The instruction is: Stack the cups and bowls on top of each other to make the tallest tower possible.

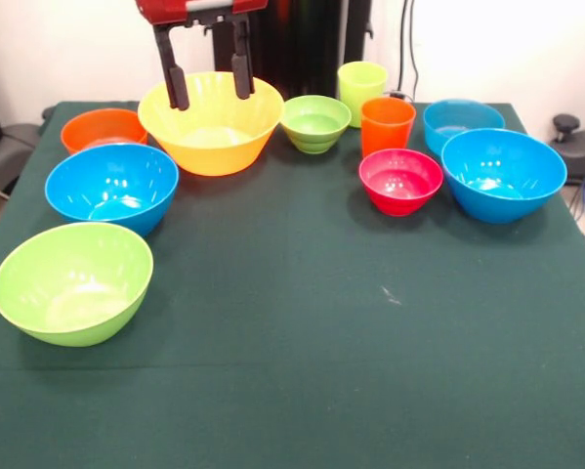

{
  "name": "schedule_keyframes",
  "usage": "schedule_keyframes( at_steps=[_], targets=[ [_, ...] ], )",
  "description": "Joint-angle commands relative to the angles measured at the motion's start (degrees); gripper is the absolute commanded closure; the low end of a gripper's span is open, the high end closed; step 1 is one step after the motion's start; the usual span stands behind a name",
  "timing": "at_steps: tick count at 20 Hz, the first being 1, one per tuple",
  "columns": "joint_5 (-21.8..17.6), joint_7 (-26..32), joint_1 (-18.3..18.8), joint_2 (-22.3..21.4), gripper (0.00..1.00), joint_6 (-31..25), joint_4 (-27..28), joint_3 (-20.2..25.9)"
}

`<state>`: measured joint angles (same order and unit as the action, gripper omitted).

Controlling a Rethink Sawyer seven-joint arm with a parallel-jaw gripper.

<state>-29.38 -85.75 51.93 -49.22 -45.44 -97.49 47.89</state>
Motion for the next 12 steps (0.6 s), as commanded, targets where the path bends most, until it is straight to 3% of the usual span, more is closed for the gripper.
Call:
schedule_keyframes(
  at_steps=[1,7,12],
  targets=[
    [-2.4,12.4,-0.8,2.8,0.0,-4.1,0.3,1.5],
    [-1.8,15.1,-0.1,3.1,0.0,-6.5,-0.4,2.8],
    [-4.1,19.0,-1.8,3.8,0.0,-12.3,0.0,2.3]
  ],
)
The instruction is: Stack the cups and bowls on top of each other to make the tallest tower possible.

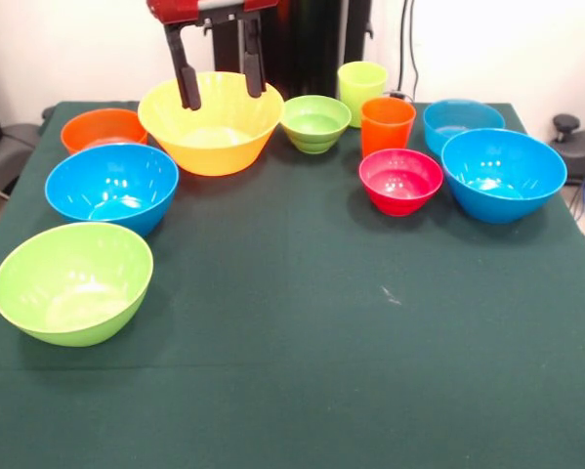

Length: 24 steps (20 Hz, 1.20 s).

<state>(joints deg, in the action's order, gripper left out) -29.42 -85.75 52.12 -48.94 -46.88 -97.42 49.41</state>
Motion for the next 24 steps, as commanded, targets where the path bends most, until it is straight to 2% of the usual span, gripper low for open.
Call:
schedule_keyframes(
  at_steps=[1,4,14,24],
  targets=[
    [-4.2,19.8,-2.1,3.5,0.0,-12.1,-0.2,1.0],
    [-5.0,22.2,-1.9,3.8,0.0,-14.2,-0.6,1.9],
    [-8.1,22.9,-1.6,4.1,0.0,-12.4,-5.5,4.1],
    [-10.7,18.6,-3.3,6.7,0.0,-8.3,-7.5,3.9]
  ],
)
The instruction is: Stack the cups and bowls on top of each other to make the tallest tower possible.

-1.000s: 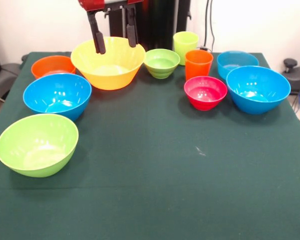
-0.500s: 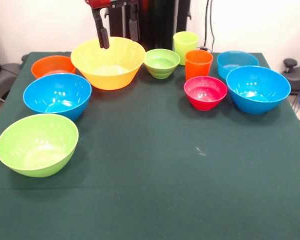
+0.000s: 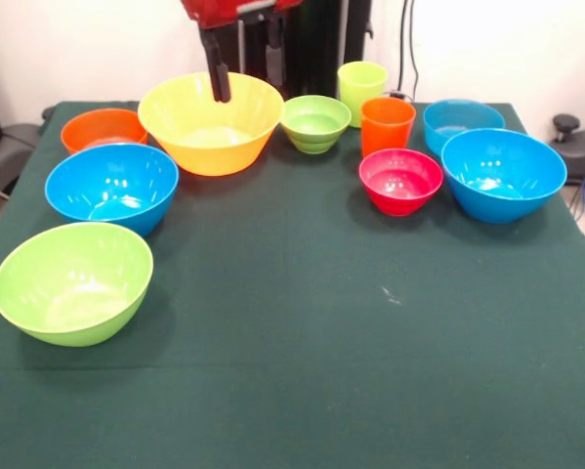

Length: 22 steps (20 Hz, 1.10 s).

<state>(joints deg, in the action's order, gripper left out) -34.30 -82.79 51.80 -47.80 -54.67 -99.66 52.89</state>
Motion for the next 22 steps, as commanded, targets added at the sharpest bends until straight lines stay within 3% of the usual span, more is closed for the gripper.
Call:
schedule_keyframes(
  at_steps=[1,12,22],
  targets=[
    [-6.3,14.6,-3.8,6.0,0.0,-0.4,-4.9,0.1],
    [-8.1,13.8,-3.5,7.0,0.0,-0.6,-7.8,-0.1],
    [-9.4,14.4,-4.0,8.5,0.0,-1.2,-7.0,-0.3]
  ],
)
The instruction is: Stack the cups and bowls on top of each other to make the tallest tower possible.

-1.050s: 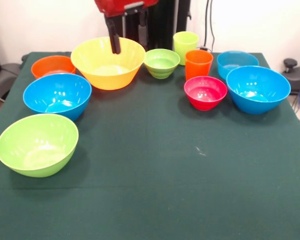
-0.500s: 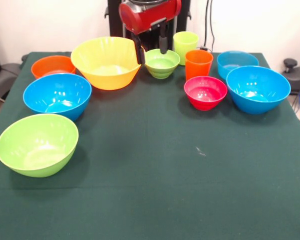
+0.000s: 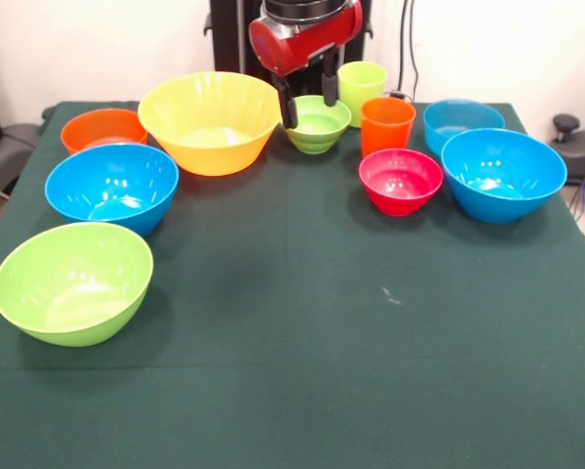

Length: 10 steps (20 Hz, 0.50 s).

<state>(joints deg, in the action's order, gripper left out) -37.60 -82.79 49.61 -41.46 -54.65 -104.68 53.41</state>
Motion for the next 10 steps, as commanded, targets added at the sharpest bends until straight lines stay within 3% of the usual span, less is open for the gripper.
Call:
schedule_keyframes(
  at_steps=[1,10],
  targets=[
    [-6.5,14.9,-1.8,2.4,0.0,-1.5,-1.9,-0.9],
    [-8.0,16.3,-2.4,4.4,0.0,-3.0,-1.2,-0.8]
  ],
)
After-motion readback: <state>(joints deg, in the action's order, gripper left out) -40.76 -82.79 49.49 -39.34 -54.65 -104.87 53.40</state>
